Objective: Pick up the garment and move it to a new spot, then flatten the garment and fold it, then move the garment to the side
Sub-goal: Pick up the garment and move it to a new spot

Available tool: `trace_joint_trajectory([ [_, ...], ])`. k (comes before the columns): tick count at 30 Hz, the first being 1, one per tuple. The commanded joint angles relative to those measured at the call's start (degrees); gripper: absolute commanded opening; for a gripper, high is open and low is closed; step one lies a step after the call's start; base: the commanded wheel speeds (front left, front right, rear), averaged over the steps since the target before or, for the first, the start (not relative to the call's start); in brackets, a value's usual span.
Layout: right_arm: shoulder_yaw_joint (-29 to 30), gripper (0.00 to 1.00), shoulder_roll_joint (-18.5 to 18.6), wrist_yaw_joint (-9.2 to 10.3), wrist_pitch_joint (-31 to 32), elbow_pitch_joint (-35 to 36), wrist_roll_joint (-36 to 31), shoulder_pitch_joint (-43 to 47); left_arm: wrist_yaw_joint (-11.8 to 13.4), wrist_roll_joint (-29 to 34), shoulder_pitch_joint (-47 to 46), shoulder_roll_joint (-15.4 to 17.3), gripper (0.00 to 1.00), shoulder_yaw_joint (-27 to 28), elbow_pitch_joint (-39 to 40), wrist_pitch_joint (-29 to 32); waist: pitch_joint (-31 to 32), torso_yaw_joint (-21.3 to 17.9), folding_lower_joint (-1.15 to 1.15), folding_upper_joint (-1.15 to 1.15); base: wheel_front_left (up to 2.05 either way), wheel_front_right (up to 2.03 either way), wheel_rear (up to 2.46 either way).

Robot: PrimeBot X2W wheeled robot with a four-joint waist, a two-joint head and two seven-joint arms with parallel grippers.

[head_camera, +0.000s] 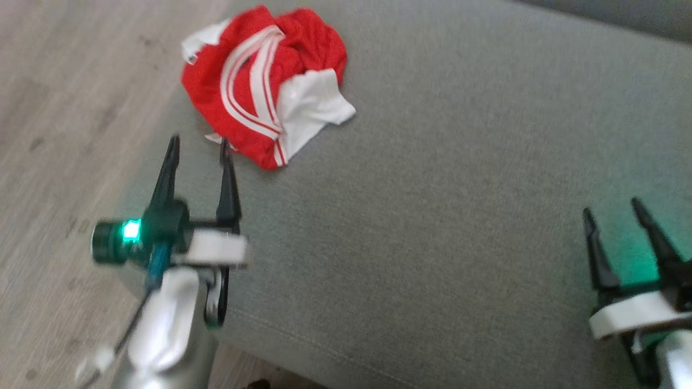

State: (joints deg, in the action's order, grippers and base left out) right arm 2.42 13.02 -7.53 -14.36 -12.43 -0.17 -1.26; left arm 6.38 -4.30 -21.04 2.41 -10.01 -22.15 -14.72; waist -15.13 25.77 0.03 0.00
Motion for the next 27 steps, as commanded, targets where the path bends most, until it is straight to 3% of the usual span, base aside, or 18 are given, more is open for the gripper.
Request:
trace_joint_trajectory([
  [1,-0.89,1.00,1.86,0.04,-0.63,2.11,-0.37,-1.47,-0.69,-0.84,-3.99,0.52,1.00,0.90,-1.38,-0.28,-5.03,-2.04,-0.03,0.00,0.00,0.00,0.00],
  [4,-0.53,1.00,3.85,0.04,-0.63,2.56,-0.56,-2.38,-1.56,-4.25,-10.79,0.49,1.00,-0.41,-12.30,-0.22,-7.08,-2.87,-0.03,0.00,0.00,0.00,0.00],
  [8,-1.69,1.00,5.69,0.04,-0.63,2.44,-0.94,-2.62,0.78,-7.76,-17.14,0.48,1.00,-1.10,-25.65,1.39,-8.60,-4.04,-0.03,0.00,0.00,0.00,0.00],
  [14,-2.17,1.00,6.26,0.04,-0.63,2.47,-0.96,-3.38,0.85,-11.89,-21.07,0.48,1.00,-1.99,-35.21,1.08,-9.76,-5.16,-0.03,0.00,0.00,0.00,0.00],
  [15,-2.28,1.00,6.16,0.04,-0.63,2.38,-1.05,-3.52,0.45,-12.74,-21.47,0.48,0.79,-2.09,-36.37,0.82,-9.78,-5.37,-0.03,0.00,0.00,0.00,0.00],
  [16,-2.37,1.00,6.01,0.04,-0.63,2.27,-1.11,-3.66,0.13,-13.47,-21.81,0.48,0.45,-2.15,-37.25,0.56,-9.76,-5.58,-0.03,0.00,0.00,0.00,0.00],
  [17,-2.46,1.00,5.85,0.04,-0.63,2.15,-1.17,-3.77,-0.36,-14.05,-22.11,0.47,0.36,-2.27,-37.90,0.31,-9.68,-5.76,-0.03,0.00,0.00,0.00,0.00],
  [19,-2.43,1.00,5.50,0.04,-0.63,1.90,-1.25,-3.92,-1.30,-15.22,-22.70,0.47,0.00,-2.23,-38.46,-0.05,-9.41,-6.00,-0.03,0.00,0.00,0.00,0.00],
  [22,-2.40,1.00,4.90,0.04,-0.63,1.36,-1.33,-3.96,-1.88,-14.94,-23.44,0.63,0.00,-1.88,-36.67,-0.23,-8.36,-6.34,-0.03,0.00,0.00,0.00,0.00],
  [27,-2.81,1.00,2.53,0.04,-0.63,0.39,-1.26,-4.23,-1.48,-10.51,-22.43,3.45,0.00,-1.06,-26.29,-0.26,-4.13,-8.13,-0.03,0.00,0.00,0.00,0.00],
])
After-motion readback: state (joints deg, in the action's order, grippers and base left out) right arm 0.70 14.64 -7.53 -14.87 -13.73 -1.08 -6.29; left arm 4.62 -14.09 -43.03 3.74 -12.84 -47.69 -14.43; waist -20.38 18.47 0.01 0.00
